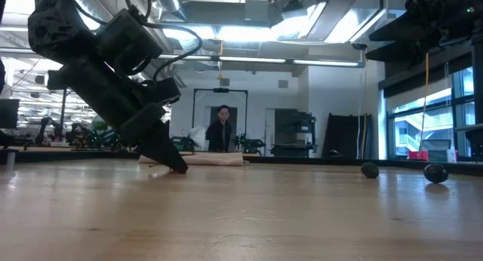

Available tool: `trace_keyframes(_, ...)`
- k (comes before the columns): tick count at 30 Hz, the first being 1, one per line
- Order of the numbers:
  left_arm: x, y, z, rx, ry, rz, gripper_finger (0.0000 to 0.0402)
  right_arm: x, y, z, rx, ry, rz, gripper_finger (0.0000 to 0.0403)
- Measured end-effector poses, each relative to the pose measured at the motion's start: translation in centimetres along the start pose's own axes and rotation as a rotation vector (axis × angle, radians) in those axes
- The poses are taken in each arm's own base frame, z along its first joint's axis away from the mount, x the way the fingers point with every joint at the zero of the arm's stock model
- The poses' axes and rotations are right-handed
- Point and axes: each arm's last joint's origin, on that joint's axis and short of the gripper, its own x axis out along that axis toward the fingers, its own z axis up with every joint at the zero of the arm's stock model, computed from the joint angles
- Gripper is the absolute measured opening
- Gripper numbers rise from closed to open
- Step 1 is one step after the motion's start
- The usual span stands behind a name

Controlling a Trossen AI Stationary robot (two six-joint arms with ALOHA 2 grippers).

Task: Pick and placing Produce into tupperware
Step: Put the strawberry into the transparent bin

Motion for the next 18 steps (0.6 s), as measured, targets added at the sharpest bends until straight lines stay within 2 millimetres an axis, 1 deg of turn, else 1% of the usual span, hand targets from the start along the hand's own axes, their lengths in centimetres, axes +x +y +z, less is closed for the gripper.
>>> trace_keyframes(5,0.01,-0.01,-0.01,-0.001,0.002,-0.003,0.0174,0.0,0.0,-0.01,-0.001,0.001,0.0,0.0282)
trace_keyframes(14,0.0,-0.12,0.12,-0.008,-0.01,-0.024,0.011,0.0,0.0,-0.01,-0.002,0.001,0.0,0.0282)
trace_keyframes(18,0.02,-0.21,0.23,-0.017,-0.025,-0.036,0.0108,0.0,0.0,-0.01,-0.002,0.001,0.0,0.0282)
